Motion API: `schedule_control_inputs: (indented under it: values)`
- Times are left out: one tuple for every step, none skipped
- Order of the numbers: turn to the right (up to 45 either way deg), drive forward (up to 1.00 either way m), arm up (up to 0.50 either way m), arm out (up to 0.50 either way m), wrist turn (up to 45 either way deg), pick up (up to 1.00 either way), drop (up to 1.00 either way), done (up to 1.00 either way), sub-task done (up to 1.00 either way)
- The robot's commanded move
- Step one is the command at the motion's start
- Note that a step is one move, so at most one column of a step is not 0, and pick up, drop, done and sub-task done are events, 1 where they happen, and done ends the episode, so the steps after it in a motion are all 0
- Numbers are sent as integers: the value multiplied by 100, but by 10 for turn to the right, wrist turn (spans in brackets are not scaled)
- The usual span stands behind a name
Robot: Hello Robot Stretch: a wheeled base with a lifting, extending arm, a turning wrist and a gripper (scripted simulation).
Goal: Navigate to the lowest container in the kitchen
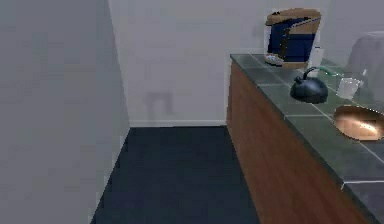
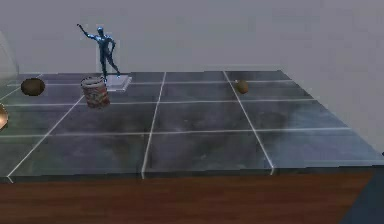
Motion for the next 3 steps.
schedule_control_inputs:
  values:
    - [-60,0,0,0,0,0,0,0,0]
    - [0,60,0,0,0,0,0,0,0]
    - [450,0,0,0,0,0,0,0,0]
